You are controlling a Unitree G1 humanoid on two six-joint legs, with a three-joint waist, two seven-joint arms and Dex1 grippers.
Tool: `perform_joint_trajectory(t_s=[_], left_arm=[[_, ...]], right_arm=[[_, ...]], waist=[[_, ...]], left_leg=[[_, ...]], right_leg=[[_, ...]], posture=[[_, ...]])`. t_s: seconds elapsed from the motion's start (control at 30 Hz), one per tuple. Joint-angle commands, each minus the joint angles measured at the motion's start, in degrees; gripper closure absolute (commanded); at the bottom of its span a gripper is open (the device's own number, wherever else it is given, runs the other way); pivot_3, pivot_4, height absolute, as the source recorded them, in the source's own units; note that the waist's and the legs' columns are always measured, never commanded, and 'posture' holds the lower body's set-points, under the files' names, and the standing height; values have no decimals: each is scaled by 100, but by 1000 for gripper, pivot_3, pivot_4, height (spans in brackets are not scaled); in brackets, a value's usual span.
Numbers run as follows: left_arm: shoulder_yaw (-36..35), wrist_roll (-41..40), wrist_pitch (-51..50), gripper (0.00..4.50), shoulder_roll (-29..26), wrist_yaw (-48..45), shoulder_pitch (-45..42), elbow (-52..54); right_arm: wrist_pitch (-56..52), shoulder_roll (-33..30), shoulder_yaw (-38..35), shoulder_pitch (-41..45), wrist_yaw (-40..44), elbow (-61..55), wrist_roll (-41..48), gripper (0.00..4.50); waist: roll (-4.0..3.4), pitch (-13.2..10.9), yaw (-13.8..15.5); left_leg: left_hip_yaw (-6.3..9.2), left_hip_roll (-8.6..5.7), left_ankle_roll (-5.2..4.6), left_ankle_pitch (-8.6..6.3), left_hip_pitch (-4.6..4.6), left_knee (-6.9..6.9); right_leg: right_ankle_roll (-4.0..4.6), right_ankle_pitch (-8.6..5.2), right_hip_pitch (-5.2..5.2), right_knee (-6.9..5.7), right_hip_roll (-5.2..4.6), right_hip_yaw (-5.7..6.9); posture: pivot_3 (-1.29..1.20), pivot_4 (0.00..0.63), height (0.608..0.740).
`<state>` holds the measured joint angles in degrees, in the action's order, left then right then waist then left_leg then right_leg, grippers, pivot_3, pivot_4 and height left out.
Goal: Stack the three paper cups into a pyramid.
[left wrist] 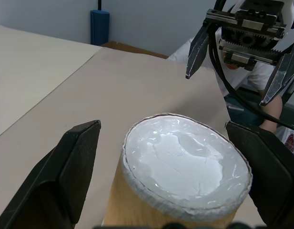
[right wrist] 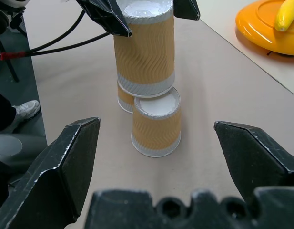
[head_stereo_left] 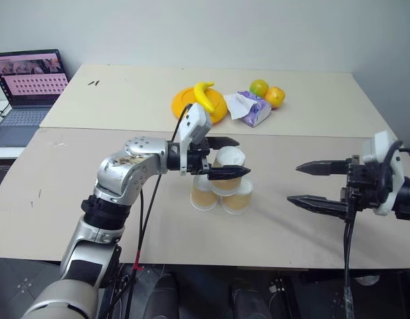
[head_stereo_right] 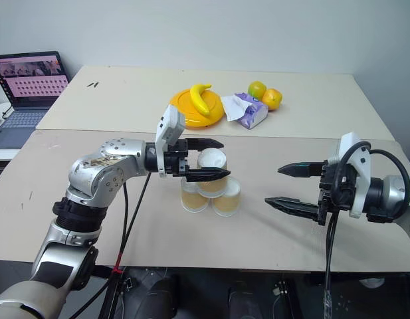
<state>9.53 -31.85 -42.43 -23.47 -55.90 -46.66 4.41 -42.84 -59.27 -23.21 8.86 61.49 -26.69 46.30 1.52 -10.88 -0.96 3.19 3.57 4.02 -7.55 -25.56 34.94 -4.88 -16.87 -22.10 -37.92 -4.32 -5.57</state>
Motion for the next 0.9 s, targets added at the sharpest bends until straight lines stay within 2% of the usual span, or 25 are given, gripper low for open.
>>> perform_joint_trajectory(t_s=[0.03, 0.23, 0.37, 0.43, 0.57, 0.73, 0.9], left_arm=[[-659, -467, -226, 15, 38, 169, -555, 70], [-1652, -1072, -808, 15, -69, 791, -1382, -203], [-2150, -1467, -1298, 15, -409, 1062, -1263, -28], [-2288, -1599, -1565, 15, -739, 1072, -856, 257], [-2163, -1319, -1358, 15, -1837, 545, 990, 1421], [-2508, -883, -616, 15, -2260, 434, 2794, 2008], [-2393, -527, -11, 15, -2062, 795, 3228, 2079]], right_arm=[[94, -81, -111, 111, 56, -10, 71, 0], [86, -118, 5, 285, 176, 86, 74, 0], [113, -184, 136, 402, 355, 198, 43, 0], [119, -222, 179, 421, 472, 251, 48, 0], [118, -322, 109, 314, 720, 357, 27, 0], [468, -327, 39, -92, 783, 642, -441, 0], [906, -68, -71, -427, 690, 1001, -743, 0]], waist=[[0, 0, -3], [0, 0, -14], [0, 0, -59], [-1, 0, -76], [-3, 1, -191], [7, -2, -86], [8, -1, 41]], left_leg=[[0, 0, 0, 0, 0, 0], [0, 0, 0, 0, 0, -2], [0, 0, 0, 0, 3, -5], [0, 0, 0, 0, 2, -4], [-6, 4, 0, 0, 8, -19], [-3, 7, 2, 0, 4, -5], [-6, 7, 4, 2, 4, 1]], right_leg=[[0, 0, 0, 0, 0, 0], [-2, -1, -1, 2, 0, 0], [-2, -1, -2, -1, 0, -1], [-1, -1, -2, -3, -1, -1], [2, -1, -4, -2, -1, -6], [7, 0, -2, -2, -1, 3], [7, -1, -3, 5, -1, 2]], posture=[[0, 150, 732], [0, 150, 732], [0, 150, 732], [0, 150, 732], [0, 150, 732], [0, 150, 732], [0, 150, 732]])
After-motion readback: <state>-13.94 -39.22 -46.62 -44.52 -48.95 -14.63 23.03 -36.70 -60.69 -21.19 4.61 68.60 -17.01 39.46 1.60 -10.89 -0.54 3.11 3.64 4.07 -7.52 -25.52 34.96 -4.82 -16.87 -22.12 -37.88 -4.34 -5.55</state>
